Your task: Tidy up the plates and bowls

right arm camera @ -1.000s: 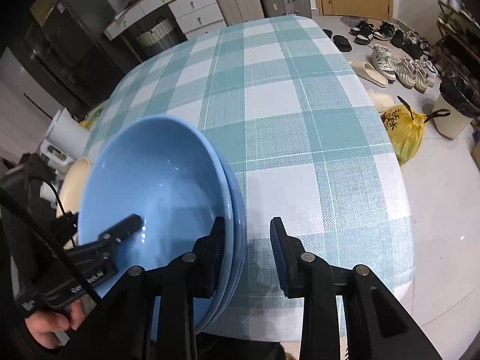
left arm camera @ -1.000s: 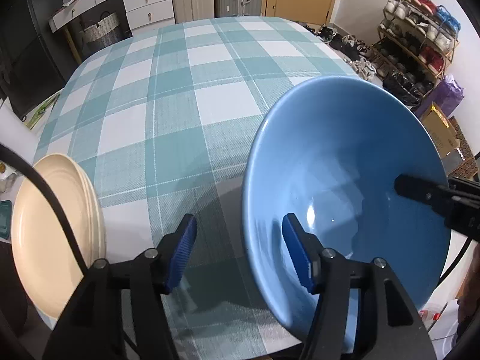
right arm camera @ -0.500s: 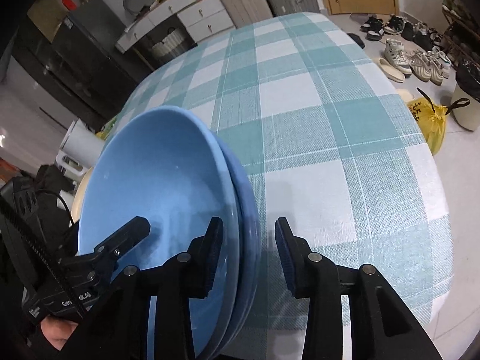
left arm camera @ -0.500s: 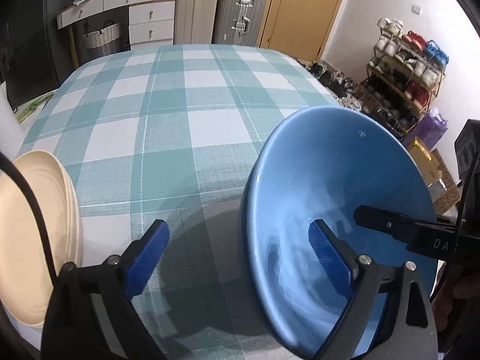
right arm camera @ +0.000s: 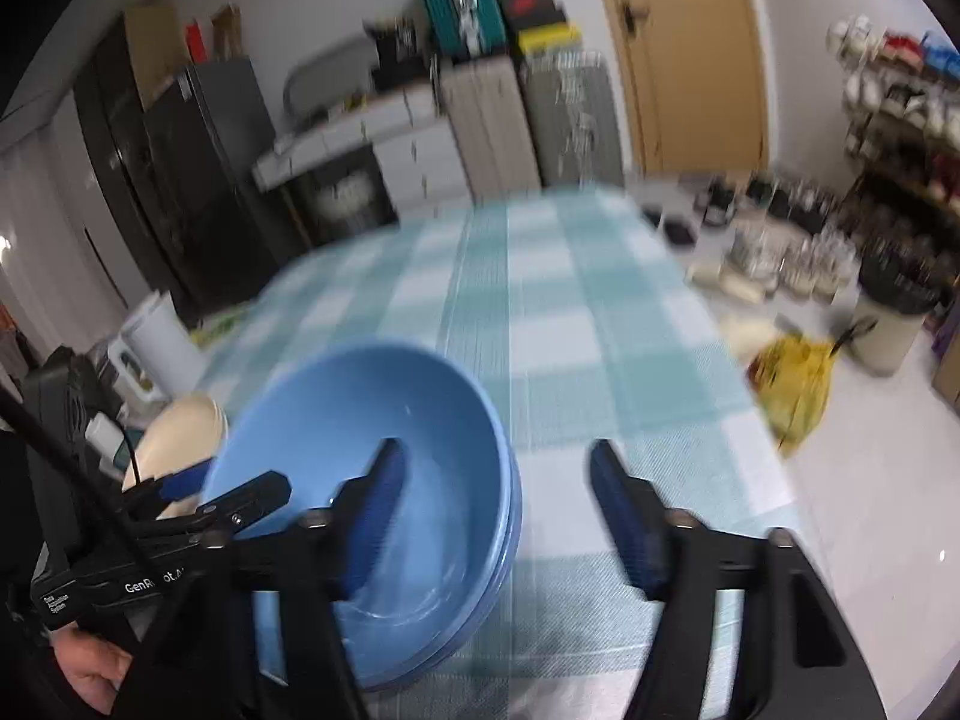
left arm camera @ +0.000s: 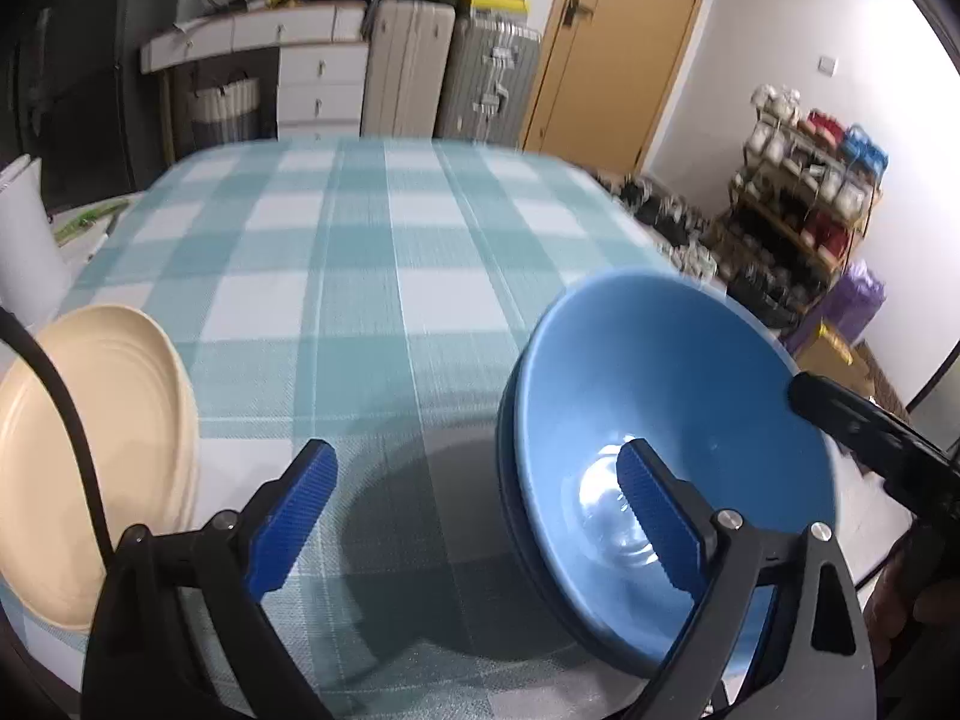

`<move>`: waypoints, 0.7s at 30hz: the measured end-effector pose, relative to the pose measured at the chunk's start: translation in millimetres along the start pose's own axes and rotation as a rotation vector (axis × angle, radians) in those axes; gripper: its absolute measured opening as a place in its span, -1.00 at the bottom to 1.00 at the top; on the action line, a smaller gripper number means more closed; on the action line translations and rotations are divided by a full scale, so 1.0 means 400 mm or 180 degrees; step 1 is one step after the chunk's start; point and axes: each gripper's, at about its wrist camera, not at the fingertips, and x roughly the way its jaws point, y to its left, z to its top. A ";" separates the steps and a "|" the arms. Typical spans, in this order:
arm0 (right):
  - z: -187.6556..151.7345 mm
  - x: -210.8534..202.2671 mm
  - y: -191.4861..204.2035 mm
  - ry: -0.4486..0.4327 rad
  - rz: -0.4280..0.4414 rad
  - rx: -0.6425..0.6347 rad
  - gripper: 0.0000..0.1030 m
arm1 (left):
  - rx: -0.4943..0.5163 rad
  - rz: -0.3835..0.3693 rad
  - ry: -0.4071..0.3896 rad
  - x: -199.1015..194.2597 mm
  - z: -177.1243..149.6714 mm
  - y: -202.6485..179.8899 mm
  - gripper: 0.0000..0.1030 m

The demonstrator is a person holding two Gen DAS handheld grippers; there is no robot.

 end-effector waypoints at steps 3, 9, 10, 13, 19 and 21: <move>-0.009 -0.073 0.026 -0.0360 0.0036 -0.0148 0.56 | -0.0022 -0.0057 -0.0234 -0.056 0.002 -0.002 0.85; -0.088 -0.178 0.077 -0.0910 0.0097 -0.0212 0.82 | 0.0252 -0.0005 -0.0698 -0.170 -0.018 -0.043 0.90; -0.100 -0.183 0.081 -0.0906 0.0099 -0.0187 0.82 | 0.0283 0.0023 -0.0757 -0.181 -0.025 -0.046 0.91; -0.141 -0.202 0.074 -0.0932 0.0118 0.0097 0.82 | 0.0333 0.0199 -0.0782 -0.196 -0.042 -0.048 0.99; -0.322 -0.320 0.152 -0.1923 -0.0075 -0.0054 0.99 | 0.0054 0.0476 -0.1020 -0.234 -0.136 0.008 1.00; -0.363 -0.299 0.185 -0.1839 -0.0150 -0.0314 0.99 | 0.0152 0.0615 -0.1179 -0.236 -0.184 0.025 1.00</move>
